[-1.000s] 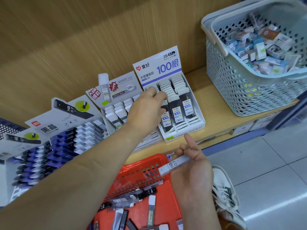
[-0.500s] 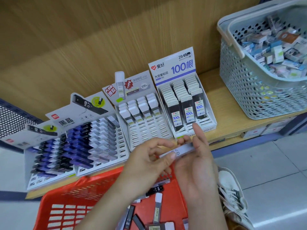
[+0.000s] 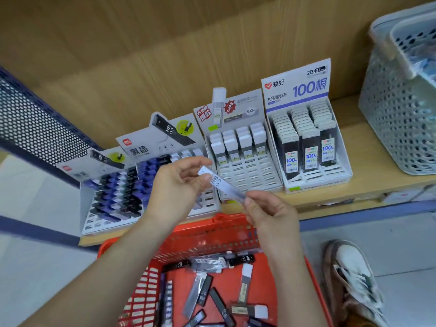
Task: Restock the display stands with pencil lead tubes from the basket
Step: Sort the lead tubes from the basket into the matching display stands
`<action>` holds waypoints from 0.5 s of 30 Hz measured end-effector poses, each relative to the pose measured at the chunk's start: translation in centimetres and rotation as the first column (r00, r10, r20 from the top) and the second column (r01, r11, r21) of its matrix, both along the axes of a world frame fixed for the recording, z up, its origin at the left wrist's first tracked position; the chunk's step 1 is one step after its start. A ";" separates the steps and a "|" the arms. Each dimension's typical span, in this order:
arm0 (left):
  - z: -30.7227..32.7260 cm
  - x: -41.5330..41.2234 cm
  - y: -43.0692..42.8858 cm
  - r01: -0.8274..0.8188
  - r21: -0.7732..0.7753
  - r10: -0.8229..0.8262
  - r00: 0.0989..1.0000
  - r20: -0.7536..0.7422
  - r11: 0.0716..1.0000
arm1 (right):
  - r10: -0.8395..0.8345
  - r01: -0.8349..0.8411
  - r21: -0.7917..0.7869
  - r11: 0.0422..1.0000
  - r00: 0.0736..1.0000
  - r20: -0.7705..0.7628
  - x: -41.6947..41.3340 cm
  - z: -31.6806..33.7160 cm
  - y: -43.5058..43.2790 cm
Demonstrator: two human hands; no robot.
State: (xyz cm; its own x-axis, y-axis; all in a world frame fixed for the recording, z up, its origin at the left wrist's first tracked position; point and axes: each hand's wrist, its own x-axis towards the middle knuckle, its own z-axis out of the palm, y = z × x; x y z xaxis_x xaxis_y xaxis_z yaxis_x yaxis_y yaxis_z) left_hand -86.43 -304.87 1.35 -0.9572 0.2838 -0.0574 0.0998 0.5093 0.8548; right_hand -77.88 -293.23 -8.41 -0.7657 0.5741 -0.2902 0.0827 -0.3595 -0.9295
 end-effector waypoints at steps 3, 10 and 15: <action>1.2 -1.2 -1.8 -0.040 0.018 0.041 0.997 -0.061 0.999 | 0.049 -0.054 0.117 0.992 0.998 0.046 -0.6 -0.7 -1.0; 1.9 -2.6 -7.4 -0.088 -0.123 0.054 0.966 -0.253 0.989 | 0.210 -0.291 0.498 0.817 0.954 0.212 -1.9 -0.7 -5.4; 0.8 -5.4 -5.8 -0.066 -0.206 -0.018 0.924 -0.382 0.976 | 0.286 -0.444 0.571 0.691 0.892 0.349 -2.0 -0.7 -7.3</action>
State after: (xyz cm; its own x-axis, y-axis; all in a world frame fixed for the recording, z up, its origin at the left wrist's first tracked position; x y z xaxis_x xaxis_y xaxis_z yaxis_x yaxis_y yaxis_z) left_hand -91.82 -310.68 2.19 -0.9248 0.2821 0.2552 0.3804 0.6797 0.6272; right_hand -79.92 -300.56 -9.06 -0.9157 0.3705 -0.1555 0.3062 0.3929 -0.8671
